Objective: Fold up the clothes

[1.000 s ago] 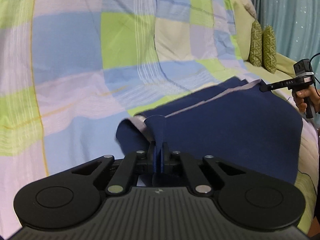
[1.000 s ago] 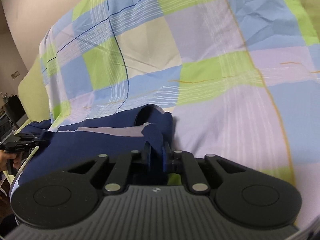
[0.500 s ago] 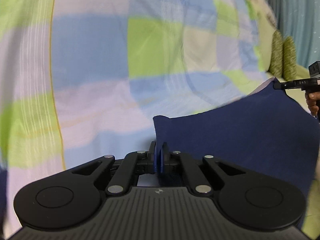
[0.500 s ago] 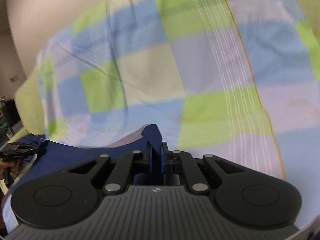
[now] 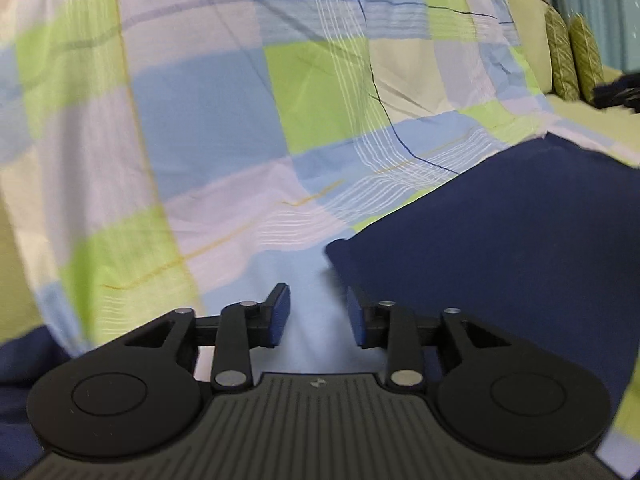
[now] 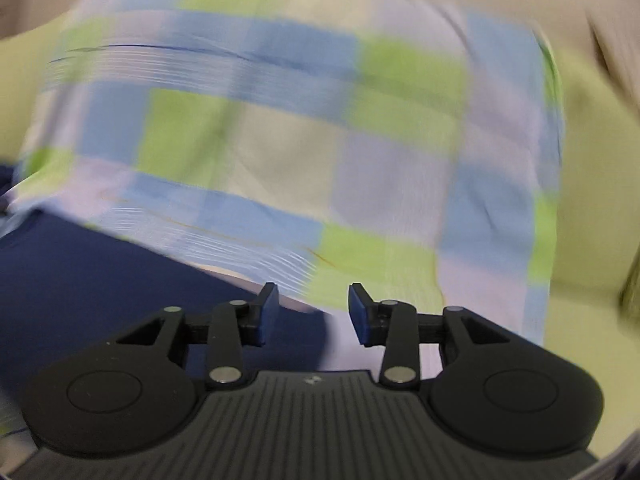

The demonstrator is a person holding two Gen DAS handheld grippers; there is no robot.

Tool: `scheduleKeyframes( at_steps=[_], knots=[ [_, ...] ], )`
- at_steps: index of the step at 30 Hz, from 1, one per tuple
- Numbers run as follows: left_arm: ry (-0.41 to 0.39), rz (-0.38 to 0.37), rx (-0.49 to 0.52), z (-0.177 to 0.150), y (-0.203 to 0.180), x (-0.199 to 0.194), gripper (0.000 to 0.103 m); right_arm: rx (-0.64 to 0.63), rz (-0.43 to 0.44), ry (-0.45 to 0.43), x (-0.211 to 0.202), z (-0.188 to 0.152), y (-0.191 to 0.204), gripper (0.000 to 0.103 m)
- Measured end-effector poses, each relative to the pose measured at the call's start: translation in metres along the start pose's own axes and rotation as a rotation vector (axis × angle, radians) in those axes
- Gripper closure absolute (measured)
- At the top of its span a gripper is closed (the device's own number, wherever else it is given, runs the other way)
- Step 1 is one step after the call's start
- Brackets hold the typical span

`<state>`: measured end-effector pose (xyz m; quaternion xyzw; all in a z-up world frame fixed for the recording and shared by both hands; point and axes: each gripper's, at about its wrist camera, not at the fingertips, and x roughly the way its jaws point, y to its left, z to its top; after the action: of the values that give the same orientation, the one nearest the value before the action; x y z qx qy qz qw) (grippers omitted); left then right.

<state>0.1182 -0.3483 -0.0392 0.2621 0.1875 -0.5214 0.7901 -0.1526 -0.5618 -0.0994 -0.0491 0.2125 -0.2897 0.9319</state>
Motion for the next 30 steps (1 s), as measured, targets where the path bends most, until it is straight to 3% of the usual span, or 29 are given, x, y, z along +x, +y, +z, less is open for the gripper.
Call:
scheduleKeyframes(
  at_steps=[3, 6, 9, 13, 18, 20, 21, 22, 25, 30],
  knots=[
    [-0.023, 0.035, 0.067, -0.010, -0.002, -0.025, 0.049, -0.170, 0.115, -0.029, -0.023, 0.004, 0.078, 0.058],
    [-0.041, 0.019, 0.111, -0.020, -0.009, -0.042, 0.046, -0.434, 0.197, -0.075, -0.037, -0.004, 0.186, 0.058],
    [-0.052, 0.001, 0.144, -0.029, -0.016, -0.056, 0.046, -0.611, 0.212, -0.095, -0.031, -0.012, 0.266, 0.058],
    [-0.048, -0.033, 0.220, -0.049, -0.025, -0.066, 0.045, -0.786, 0.162, -0.055, -0.006, -0.021, 0.322, 0.058],
    [-0.075, -0.035, 0.264, -0.066, -0.025, -0.066, 0.045, -0.918, 0.071, -0.043, 0.024, -0.026, 0.352, 0.065],
    [-0.080, -0.030, 0.277, -0.070, -0.025, -0.064, 0.044, -0.950, 0.052, -0.036, 0.030, -0.026, 0.355, 0.081],
    [-0.082, -0.029, 0.289, -0.072, -0.027, -0.063, 0.038, -0.947, 0.060, -0.031, 0.033, -0.024, 0.354, 0.095],
    [-0.084, -0.028, 0.301, -0.074, -0.028, -0.061, 0.032, -0.944, 0.067, -0.025, 0.036, -0.022, 0.354, 0.096],
    [-0.117, -0.001, 0.402, -0.081, -0.037, -0.058, 0.025, -0.820, 0.157, -0.031, 0.023, 0.005, 0.328, 0.096],
    [-0.182, 0.031, 0.568, -0.075, -0.053, -0.042, 0.024, -0.576, 0.298, -0.022, -0.002, 0.058, 0.265, 0.096]
  ],
)
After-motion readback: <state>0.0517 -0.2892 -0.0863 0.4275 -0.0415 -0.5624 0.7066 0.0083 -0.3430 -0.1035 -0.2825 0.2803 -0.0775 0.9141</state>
